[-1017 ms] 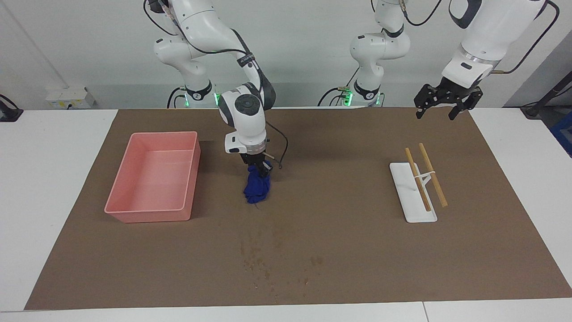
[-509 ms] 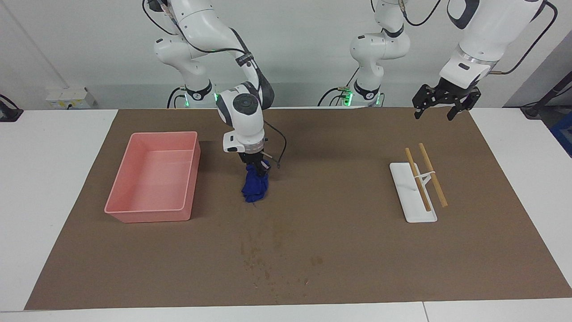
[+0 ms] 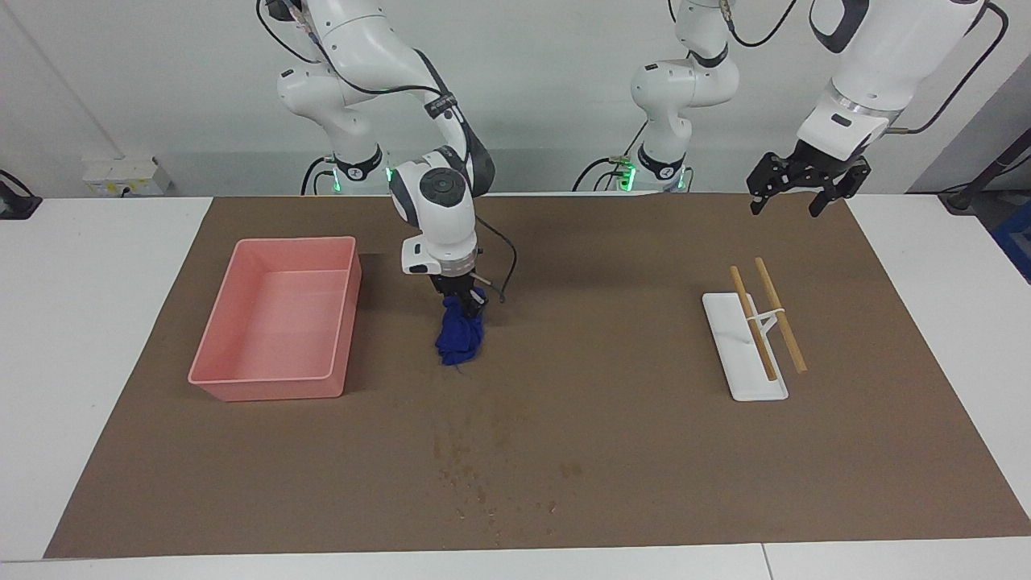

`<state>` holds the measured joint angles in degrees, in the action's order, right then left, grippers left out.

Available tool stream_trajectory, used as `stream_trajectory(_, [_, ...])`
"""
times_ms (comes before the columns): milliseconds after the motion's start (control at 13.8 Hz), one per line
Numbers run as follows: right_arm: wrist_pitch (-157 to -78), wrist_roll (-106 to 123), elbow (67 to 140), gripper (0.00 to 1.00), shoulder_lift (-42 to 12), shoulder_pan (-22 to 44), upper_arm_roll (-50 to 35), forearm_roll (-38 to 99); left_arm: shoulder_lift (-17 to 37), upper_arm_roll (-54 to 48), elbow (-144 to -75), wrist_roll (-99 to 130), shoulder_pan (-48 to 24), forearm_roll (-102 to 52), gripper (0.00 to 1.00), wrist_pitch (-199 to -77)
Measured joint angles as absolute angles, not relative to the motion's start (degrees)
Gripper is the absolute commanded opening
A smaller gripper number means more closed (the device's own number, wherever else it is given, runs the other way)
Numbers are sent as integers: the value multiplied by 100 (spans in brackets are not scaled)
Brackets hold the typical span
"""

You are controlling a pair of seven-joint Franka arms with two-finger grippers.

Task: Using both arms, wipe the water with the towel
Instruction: 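Wipe the towel across the wet smear with the right gripper, then carry the towel into the pink bin with the right gripper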

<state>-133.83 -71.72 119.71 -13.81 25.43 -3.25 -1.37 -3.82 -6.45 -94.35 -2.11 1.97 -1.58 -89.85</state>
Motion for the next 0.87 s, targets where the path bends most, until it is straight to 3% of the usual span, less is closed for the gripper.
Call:
stream_trajectory(218, [-13144, -7172, 11623, 0, -1373, 2525, -325, -146, -382, -646, -9435, -211, 197, -158, 100, -8985])
stream_trajectory(581, [-11905, -7136, 10353, 0, -1224, 2344, -312, -151, -382, -646, -9436, -211, 197, -158, 100, -8985])
stream_trajectory(872, [-11222, -6720, 10200, 0, -756, 2081, -309, -154, -382, -646, -9436, -211, 197, -158, 100, -8985])
